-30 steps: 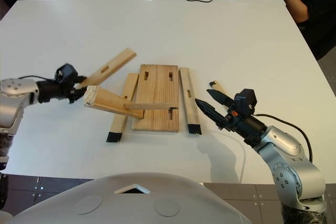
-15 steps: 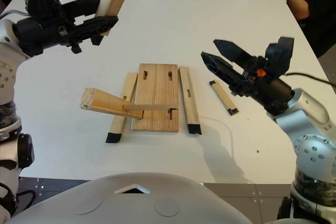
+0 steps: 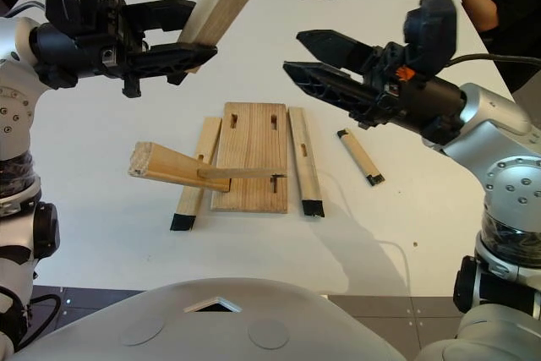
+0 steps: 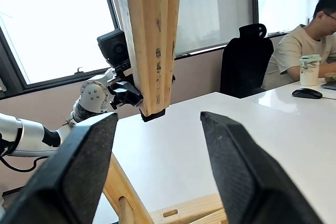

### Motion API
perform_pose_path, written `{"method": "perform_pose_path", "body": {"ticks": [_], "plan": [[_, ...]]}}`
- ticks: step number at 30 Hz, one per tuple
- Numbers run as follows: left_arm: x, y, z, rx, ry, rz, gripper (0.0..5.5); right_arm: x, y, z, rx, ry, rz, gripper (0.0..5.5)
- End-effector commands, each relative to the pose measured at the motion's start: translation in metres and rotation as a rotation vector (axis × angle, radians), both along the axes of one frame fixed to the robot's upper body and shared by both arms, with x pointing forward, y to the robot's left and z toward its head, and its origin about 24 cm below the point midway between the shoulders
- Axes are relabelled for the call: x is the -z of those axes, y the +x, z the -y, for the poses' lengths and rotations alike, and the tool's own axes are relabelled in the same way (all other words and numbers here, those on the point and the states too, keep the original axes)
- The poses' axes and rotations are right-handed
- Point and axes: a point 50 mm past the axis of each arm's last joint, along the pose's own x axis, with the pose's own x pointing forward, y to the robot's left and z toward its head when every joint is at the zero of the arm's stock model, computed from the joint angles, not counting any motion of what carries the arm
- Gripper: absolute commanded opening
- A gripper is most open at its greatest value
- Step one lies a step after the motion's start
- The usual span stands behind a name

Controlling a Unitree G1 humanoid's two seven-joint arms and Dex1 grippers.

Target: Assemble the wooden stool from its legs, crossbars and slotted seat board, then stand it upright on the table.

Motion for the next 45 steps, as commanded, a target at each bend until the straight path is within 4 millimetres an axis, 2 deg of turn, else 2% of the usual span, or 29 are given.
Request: {"method": "perform_pose_path", "body": {"ticks": [1,11,19,25,33,40,44,45], "plan": [[-0.002,-0.004,0.004,0.047,0.017,0.019,2.03,0.001,0.005,-0.009,-0.027,0.003,0.006,2.89],[0.005,-0.014,0.001,0.124,0.05,-0.023,2.03,-0.018,0.007,-0.017,-0.105,0.007,0.064,2.89],[0.013,-0.012,-0.002,0.114,0.077,-0.059,2.03,-0.031,0.001,-0.02,-0.176,-0.015,0.121,2.89],[0.023,-0.014,-0.006,0.117,0.128,-0.078,2.03,-0.037,0.002,-0.02,-0.171,-0.025,0.143,2.89],[0.022,-0.016,-0.004,0.138,0.135,-0.077,2.03,-0.038,0.002,-0.022,-0.172,-0.066,0.174,2.89],[0.021,-0.017,-0.002,0.15,0.14,-0.086,2.03,-0.033,-0.001,-0.024,-0.193,-0.079,0.175,2.03],[0.023,-0.012,-0.004,0.123,0.148,-0.128,2.03,-0.032,-0.001,-0.022,-0.19,-0.078,0.175,2.01],[0.023,-0.01,-0.005,0.11,0.143,-0.144,2.38,-0.031,-0.001,-0.022,-0.188,-0.079,0.175,2.01]]}}
